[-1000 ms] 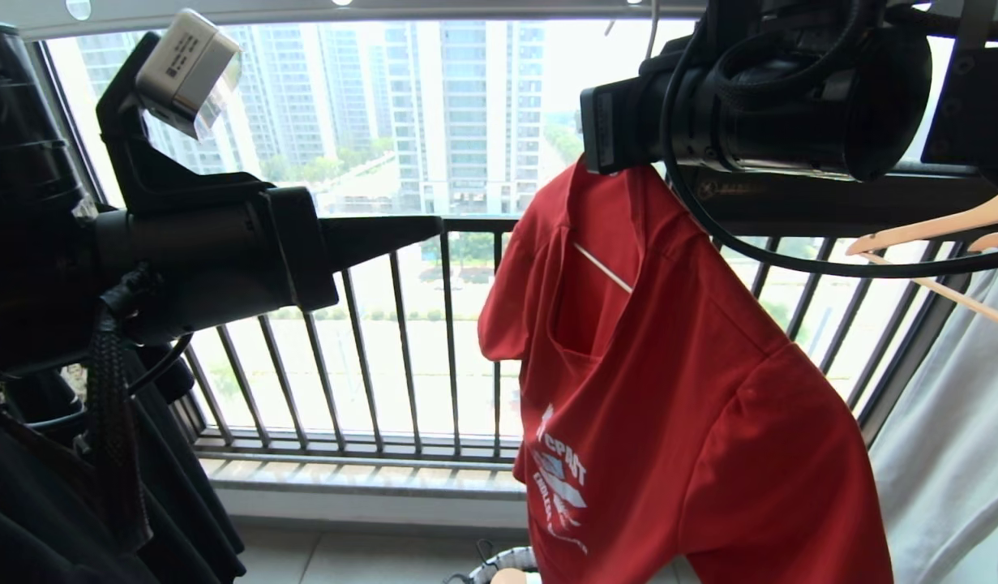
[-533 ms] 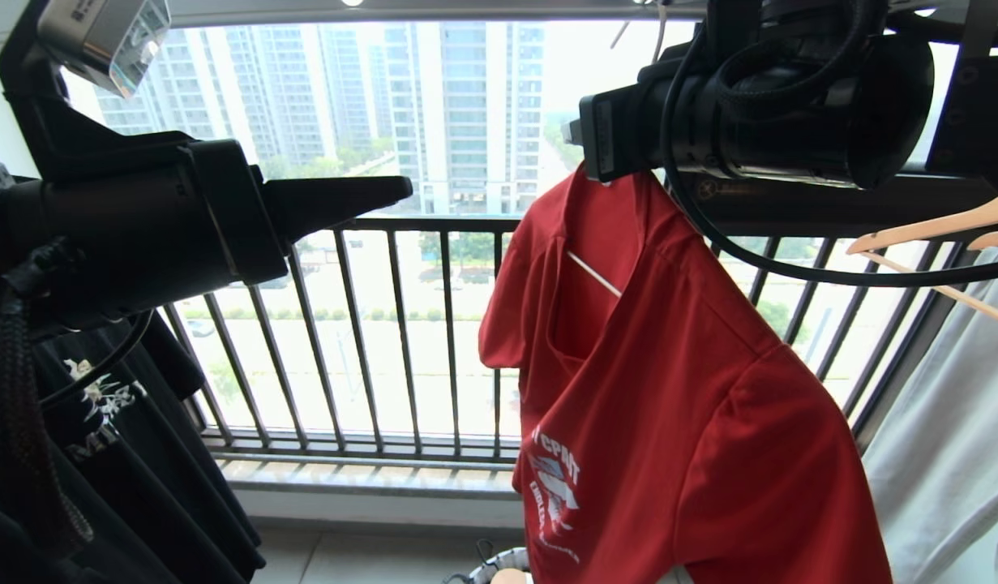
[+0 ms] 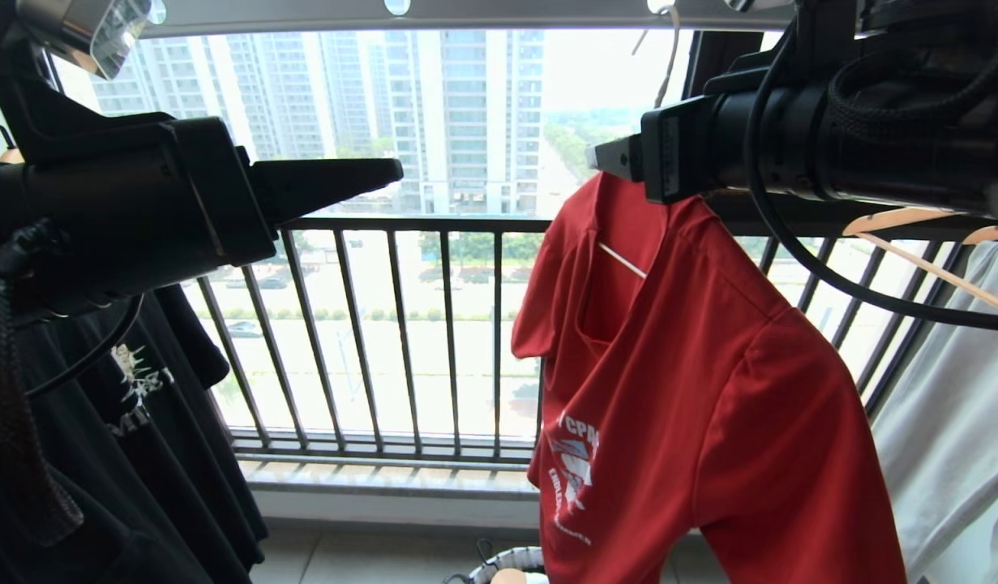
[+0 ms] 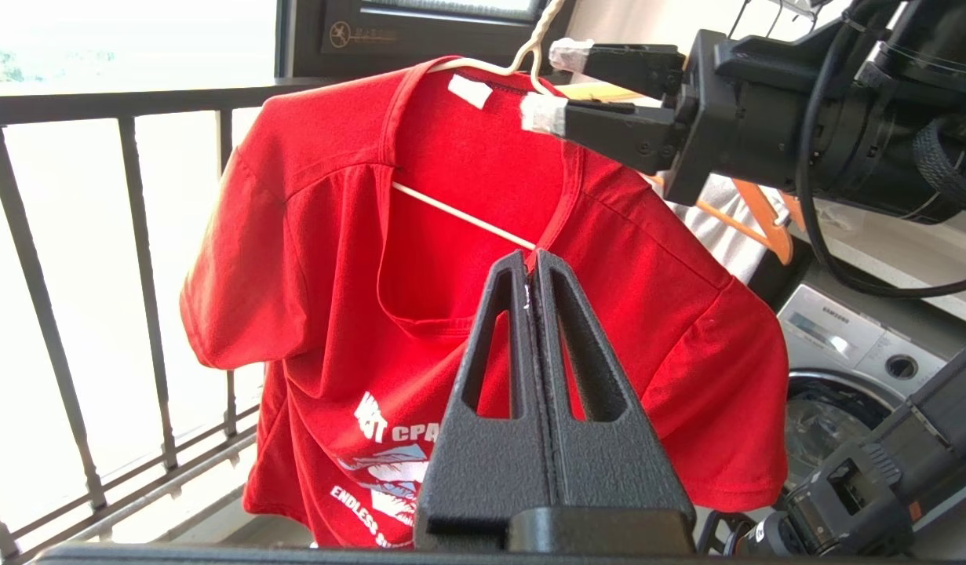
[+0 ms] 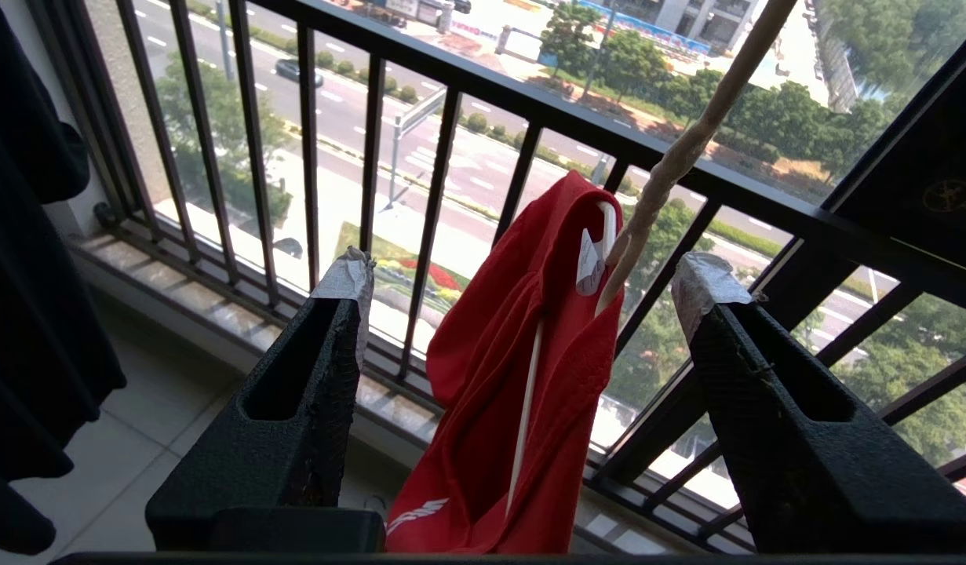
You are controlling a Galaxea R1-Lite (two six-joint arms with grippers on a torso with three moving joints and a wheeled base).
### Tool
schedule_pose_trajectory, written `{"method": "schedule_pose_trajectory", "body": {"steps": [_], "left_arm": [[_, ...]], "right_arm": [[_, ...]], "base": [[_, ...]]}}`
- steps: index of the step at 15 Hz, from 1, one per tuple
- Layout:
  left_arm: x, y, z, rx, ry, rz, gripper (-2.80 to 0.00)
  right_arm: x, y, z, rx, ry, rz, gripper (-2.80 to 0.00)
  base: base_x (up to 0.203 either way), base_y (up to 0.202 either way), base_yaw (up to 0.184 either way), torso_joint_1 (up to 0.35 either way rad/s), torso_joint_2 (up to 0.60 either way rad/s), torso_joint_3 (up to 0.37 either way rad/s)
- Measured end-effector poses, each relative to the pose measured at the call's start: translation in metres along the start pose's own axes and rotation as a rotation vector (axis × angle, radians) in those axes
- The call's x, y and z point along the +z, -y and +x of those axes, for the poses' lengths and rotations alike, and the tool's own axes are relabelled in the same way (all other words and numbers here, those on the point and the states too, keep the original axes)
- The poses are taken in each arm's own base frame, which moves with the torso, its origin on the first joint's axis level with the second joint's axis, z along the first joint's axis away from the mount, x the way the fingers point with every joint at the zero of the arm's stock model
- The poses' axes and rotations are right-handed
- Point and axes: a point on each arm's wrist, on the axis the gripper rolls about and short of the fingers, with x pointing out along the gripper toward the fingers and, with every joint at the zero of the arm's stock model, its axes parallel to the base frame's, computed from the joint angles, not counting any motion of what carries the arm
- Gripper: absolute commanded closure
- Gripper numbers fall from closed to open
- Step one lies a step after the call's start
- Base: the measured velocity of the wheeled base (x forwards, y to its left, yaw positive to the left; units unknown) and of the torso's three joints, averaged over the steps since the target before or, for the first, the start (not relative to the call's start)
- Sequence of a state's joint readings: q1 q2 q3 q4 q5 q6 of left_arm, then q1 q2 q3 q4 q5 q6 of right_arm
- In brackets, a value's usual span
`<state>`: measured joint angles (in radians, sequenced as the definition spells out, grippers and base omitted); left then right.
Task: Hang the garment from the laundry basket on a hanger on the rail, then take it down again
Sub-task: Take the clothes off the clothes rack
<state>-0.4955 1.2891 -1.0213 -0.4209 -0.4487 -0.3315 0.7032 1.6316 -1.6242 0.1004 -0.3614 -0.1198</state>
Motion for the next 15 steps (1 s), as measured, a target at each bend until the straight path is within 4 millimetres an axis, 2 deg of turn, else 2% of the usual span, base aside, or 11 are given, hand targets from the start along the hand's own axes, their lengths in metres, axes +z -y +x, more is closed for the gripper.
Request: {"method": "schedule_pose_trajectory", "body": {"steps": [4,7,10,15], "left_arm": [[0.002,0.002,-0.003,-0.004,0.008,0.002,0.0],[0.004,0.004,-0.005,-0.007,0.014,0.004,0.0],[0.002,0.004,-0.005,-0.008,0.009,0.002,0.0],[0.0,0.002,-0.003,-0.006,0.001,0.0,0.0]], "right_arm": [[-0.011,0.024,-0.06,-0.011,0.005,0.005,-2.8],[-0.038,0.041,-0.1,-0.036,-0.028,-0.009,-2.8],[-0.063,0.047,-0.121,-0.022,-0.065,-0.022,-2.8],[-0.086,0.042,-0.131,0.082,-0.103,-0.075,-2.8]], "base": [[0.0,0.0,0.0,0.0,0.0,0.0],[0.0,0.0,0.0,0.0,0.0,0.0],[0.0,0.0,0.0,0.0,0.0,0.0],[0.0,0.0,0.0,0.0,0.0,0.0]]}}
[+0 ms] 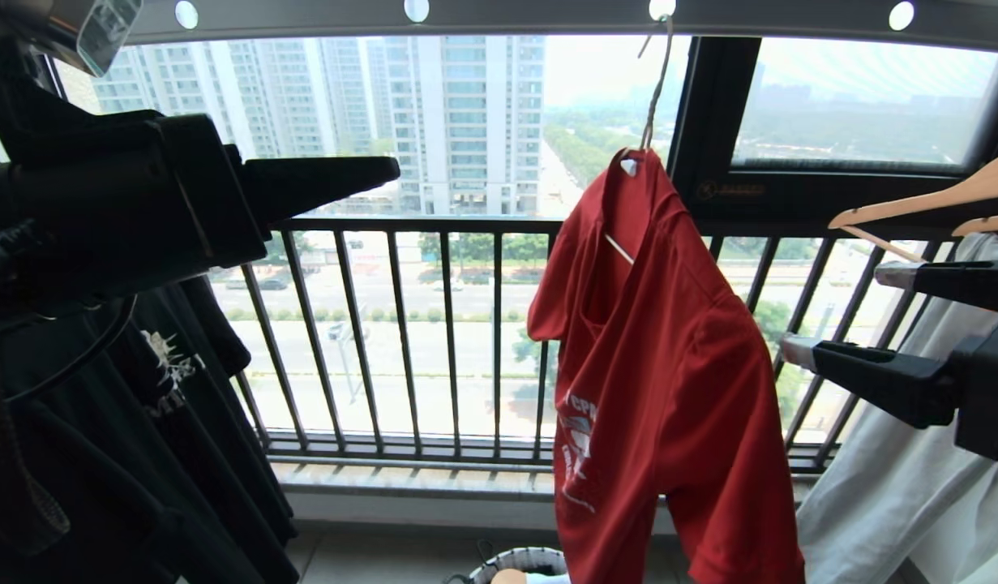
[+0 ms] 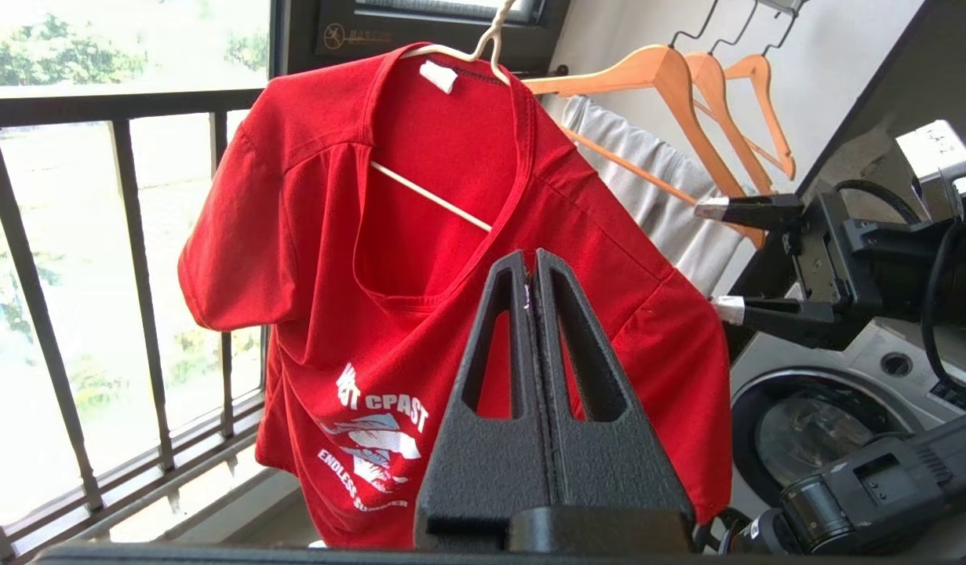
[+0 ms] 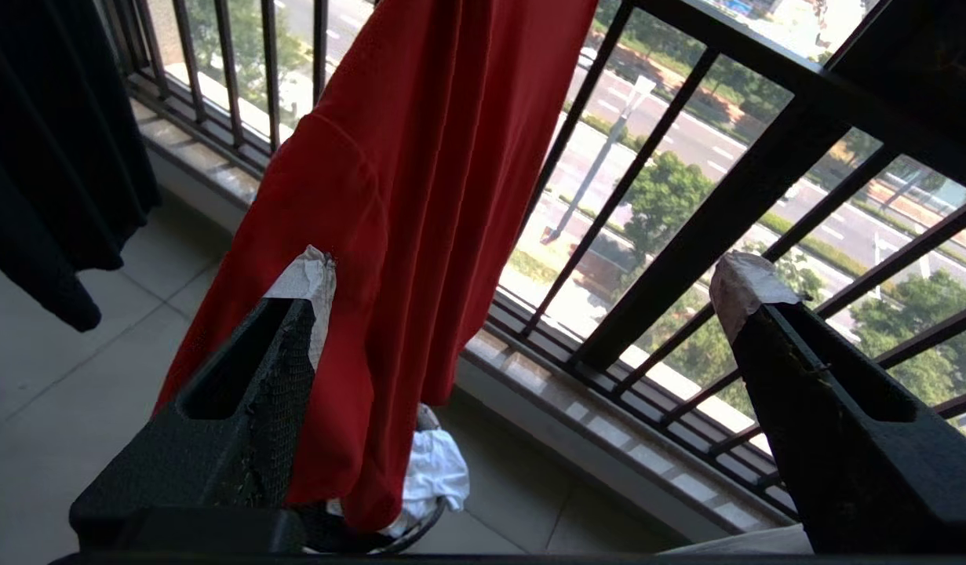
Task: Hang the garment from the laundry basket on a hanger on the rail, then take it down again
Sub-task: Take the clothes off the clothes rack
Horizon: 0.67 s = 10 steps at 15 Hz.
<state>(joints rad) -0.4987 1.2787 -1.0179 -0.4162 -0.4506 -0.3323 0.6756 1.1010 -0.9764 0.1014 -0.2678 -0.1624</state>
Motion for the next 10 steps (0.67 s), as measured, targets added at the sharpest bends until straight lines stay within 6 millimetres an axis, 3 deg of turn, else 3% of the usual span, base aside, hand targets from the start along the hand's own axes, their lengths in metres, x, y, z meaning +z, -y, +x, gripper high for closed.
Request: {"method": "schedule_pose_trajectory", "body": {"steps": [4,10], "left_arm": [[-0.003,-0.003,0.004,0.005,-0.012,-0.006,0.0],[-0.009,-0.01,0.013,0.014,-0.038,-0.018,0.0]], "right_arm": [[-0.011,-0.003,-0.01,0.141,0.019,-0.008,-2.8],[0.009,-0.011,0.001,0.2,0.188,-0.042,-2.8]], "base": [[0.0,0.0,0.0,0.0,0.0,0.0],[0.0,0.0,0.0,0.0,0.0,0.0]]}}
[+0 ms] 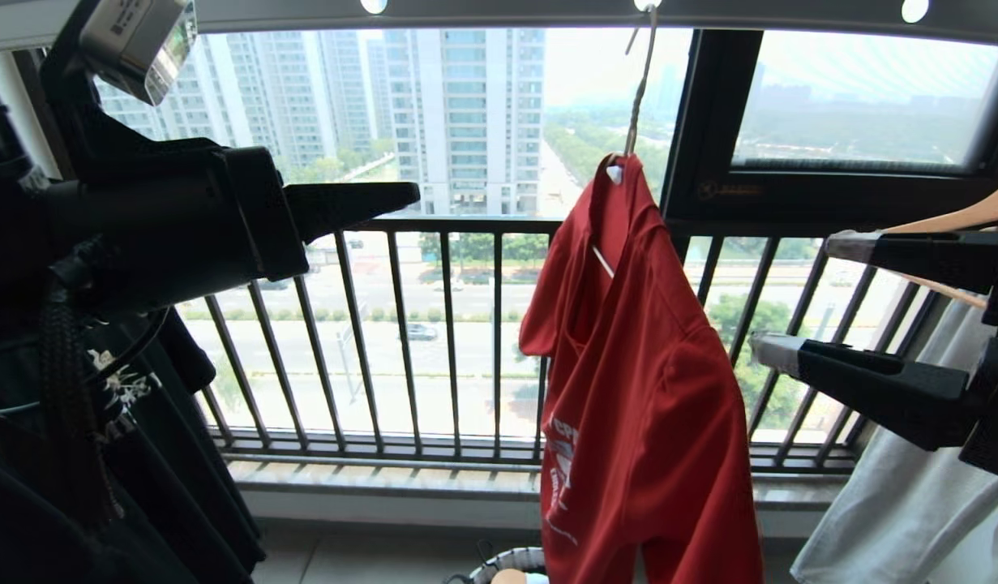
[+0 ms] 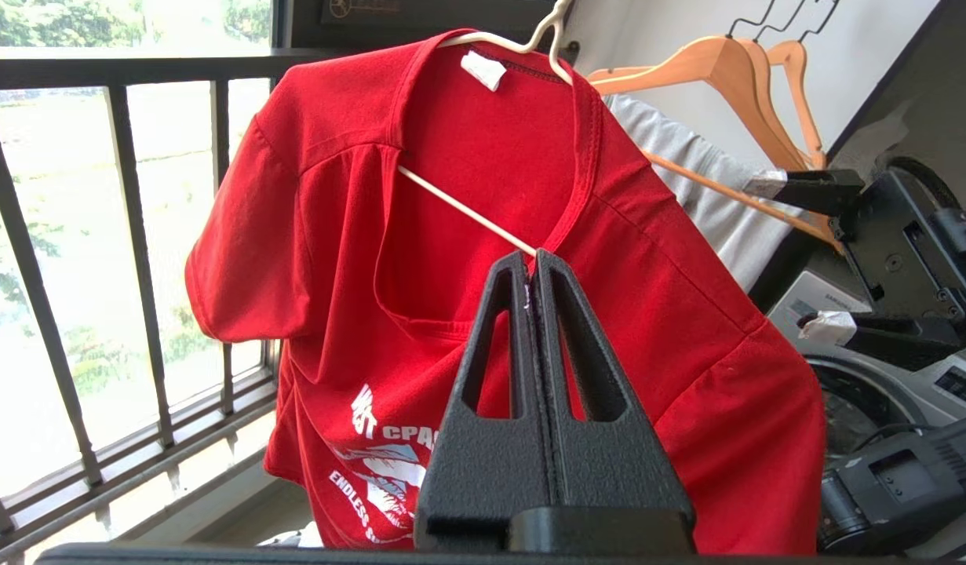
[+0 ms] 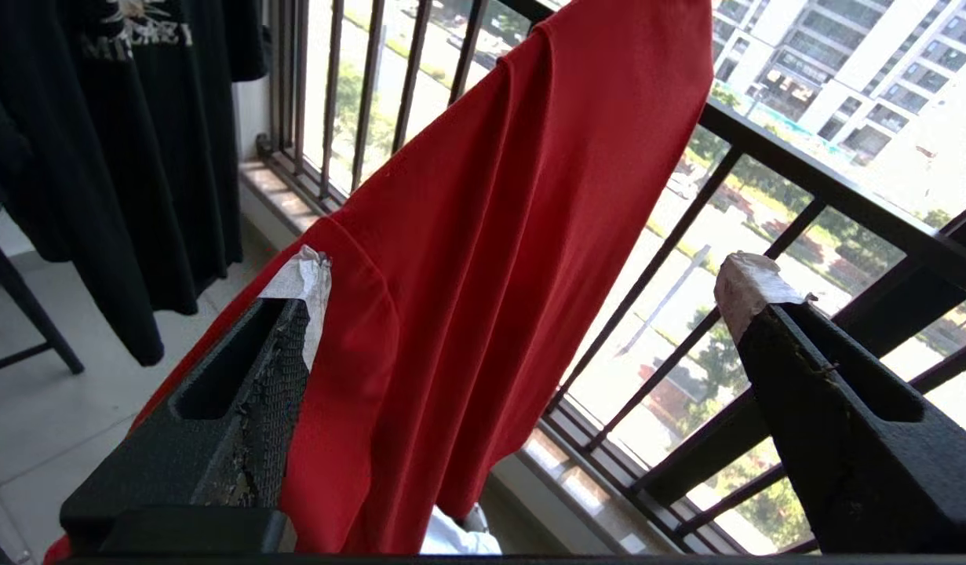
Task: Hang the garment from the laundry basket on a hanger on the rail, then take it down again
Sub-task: Take the clothes off the clothes rack
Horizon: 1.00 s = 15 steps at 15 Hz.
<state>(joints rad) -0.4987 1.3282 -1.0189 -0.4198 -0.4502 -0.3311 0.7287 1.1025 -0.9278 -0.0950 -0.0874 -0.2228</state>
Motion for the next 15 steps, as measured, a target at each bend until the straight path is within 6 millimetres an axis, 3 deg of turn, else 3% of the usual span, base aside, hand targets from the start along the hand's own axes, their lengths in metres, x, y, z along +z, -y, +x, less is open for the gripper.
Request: {"method": "schedule_pose_trajectory", "body": {"steps": [9,13,14,15], "left_arm": [[-0.008,-0.009,0.012,0.013,-0.032,-0.01,0.0],[-0.012,-0.012,0.016,0.017,-0.05,-0.018,0.0],[-0.012,-0.012,0.016,0.018,-0.051,-0.019,0.0],[-0.013,-0.012,0.014,0.02,-0.054,-0.022,0.0]], "right_arm": [[0.002,-0.009,0.009,0.043,0.02,-0.021,-2.8],[-0.003,-0.001,-0.01,-0.039,0.024,0.003,-2.8],[-0.004,0.003,-0.018,-0.079,0.033,0.007,-2.69],[-0.003,0.008,-0.026,-0.121,0.045,0.012,0.0]], "base": [[0.0,0.0,0.0,0.0,0.0,0.0],[0.0,0.0,0.0,0.0,0.0,0.0],[0.0,0.0,0.0,0.0,0.0,0.0],[0.0,0.0,0.0,0.0,0.0,0.0]]}}
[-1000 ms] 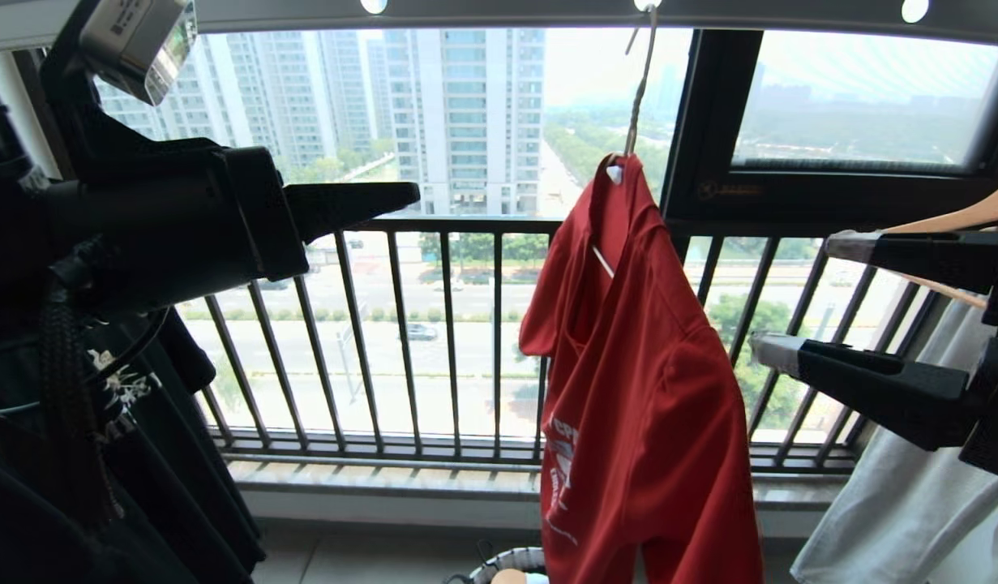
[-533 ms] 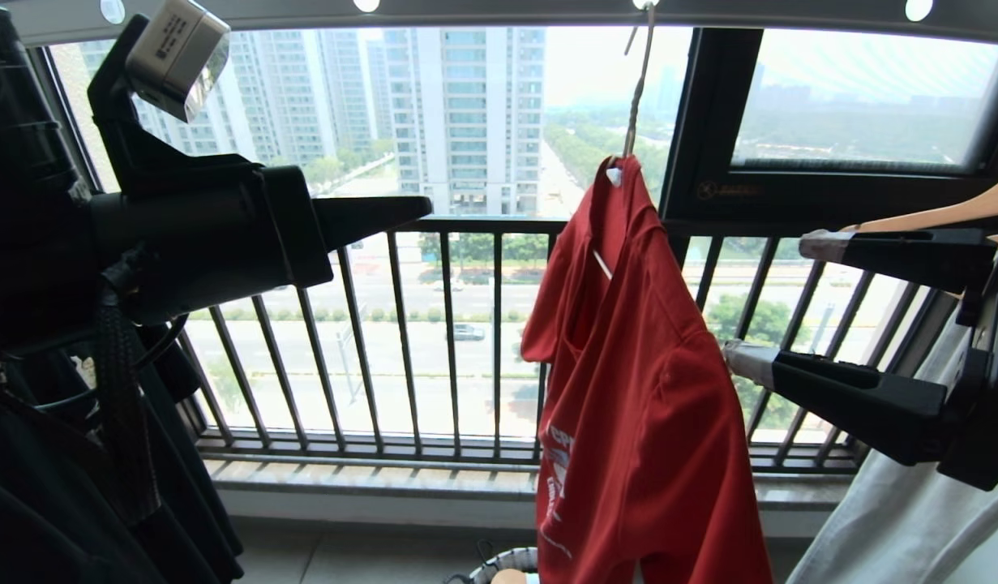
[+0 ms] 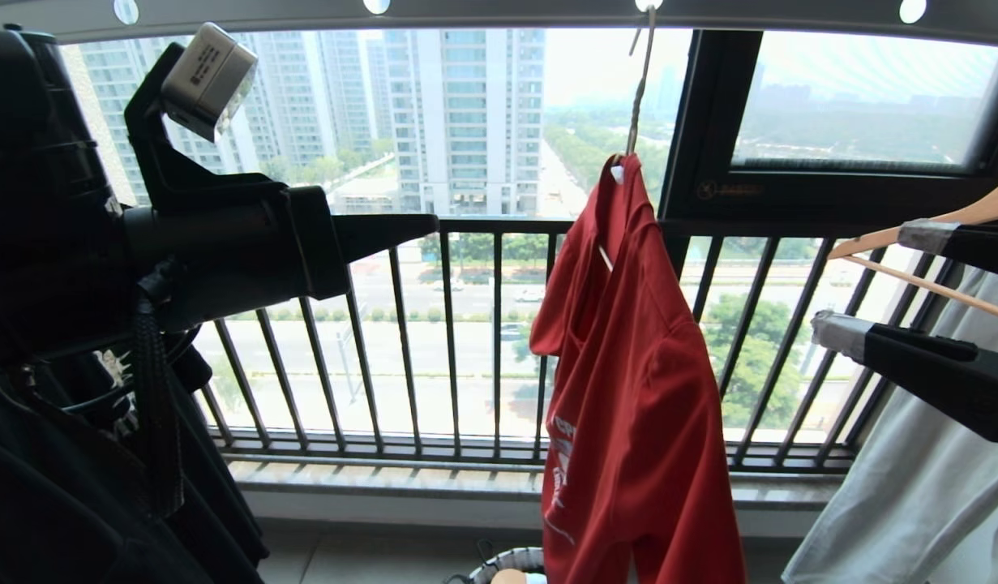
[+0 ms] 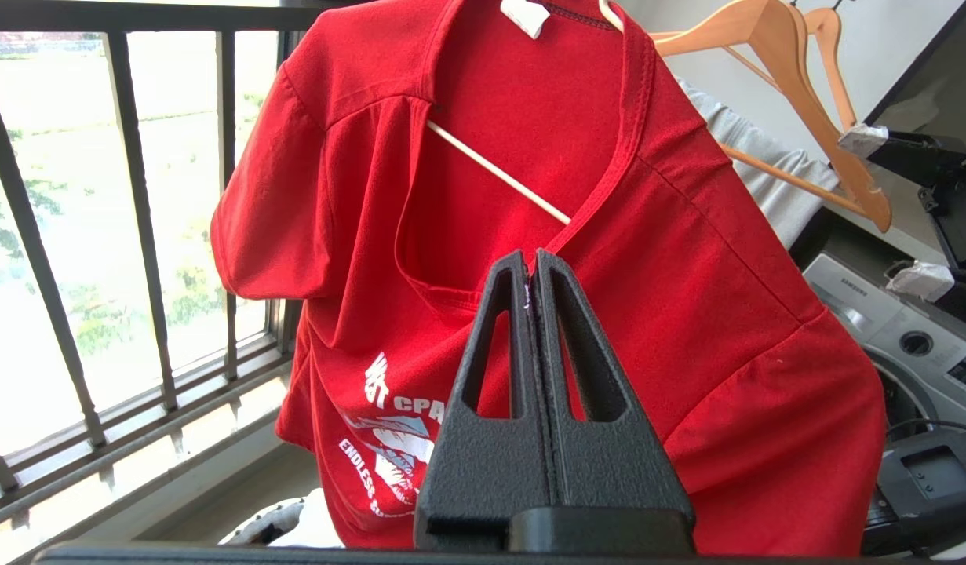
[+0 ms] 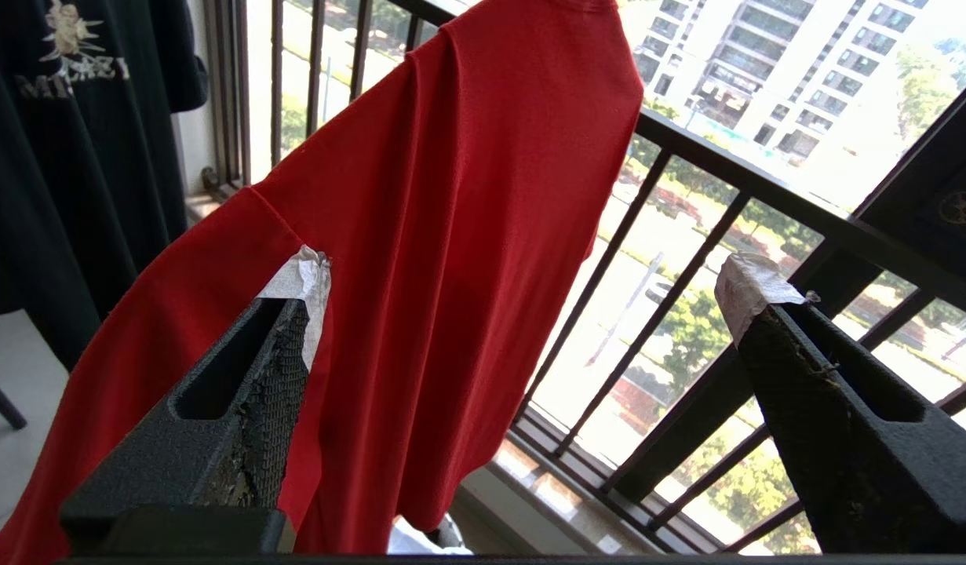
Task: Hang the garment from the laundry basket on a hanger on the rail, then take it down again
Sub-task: Take the clothes off the clothes rack
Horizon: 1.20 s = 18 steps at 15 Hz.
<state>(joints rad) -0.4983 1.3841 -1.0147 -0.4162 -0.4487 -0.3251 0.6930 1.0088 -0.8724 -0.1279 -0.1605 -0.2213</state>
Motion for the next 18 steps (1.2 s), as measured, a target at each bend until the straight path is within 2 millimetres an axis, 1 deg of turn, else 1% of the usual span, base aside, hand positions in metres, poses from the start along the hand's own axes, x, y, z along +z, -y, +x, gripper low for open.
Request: {"method": "schedule_pose_trajectory", "body": {"steps": [2,5,7,9,10,13,16,18], "left_arm": [[-0.004,0.001,-0.005,0.02,-0.001,-0.01,0.0],[-0.01,0.002,-0.015,0.077,-0.029,-0.031,0.0],[-0.017,0.005,-0.03,0.138,-0.072,-0.056,0.0],[-0.025,0.013,-0.052,0.178,-0.116,-0.078,0.0],[-0.028,0.019,-0.067,0.193,-0.12,-0.081,0.0],[-0.038,0.037,-0.122,0.257,-0.074,-0.072,0.0],[-0.054,0.061,-0.181,0.371,0.035,-0.043,0.0],[-0.068,0.081,-0.213,0.475,0.129,-0.011,0.0]], "right_arm": [[0.003,0.01,-0.016,-0.076,0.032,0.013,0.0],[-0.002,0.017,-0.036,-0.142,0.027,0.046,0.0],[-0.004,0.022,-0.052,-0.205,0.031,0.096,0.0],[-0.007,0.024,-0.075,-0.267,0.042,0.146,0.0],[-0.009,0.023,-0.087,-0.297,0.04,0.169,0.0],[-0.017,0.018,-0.119,-0.395,0.034,0.262,0.0],[-0.023,0.009,-0.145,-0.486,0.036,0.314,0.0],[-0.03,0.001,-0.16,-0.532,0.012,0.323,0.0]], "base": [[0.0,0.0,0.0,0.0,0.0,0.0],[0.0,0.0,0.0,0.0,0.0,0.0],[0.0,0.0,0.0,0.0,0.0,0.0],[0.0,0.0,0.0,0.0,0.0,0.0],[0.0,0.0,0.0,0.0,0.0,0.0],[0.0,0.0,0.0,0.0,0.0,0.0],[0.0,0.0,0.0,0.0,0.0,0.0],[0.0,0.0,0.0,0.0,0.0,0.0]]}}
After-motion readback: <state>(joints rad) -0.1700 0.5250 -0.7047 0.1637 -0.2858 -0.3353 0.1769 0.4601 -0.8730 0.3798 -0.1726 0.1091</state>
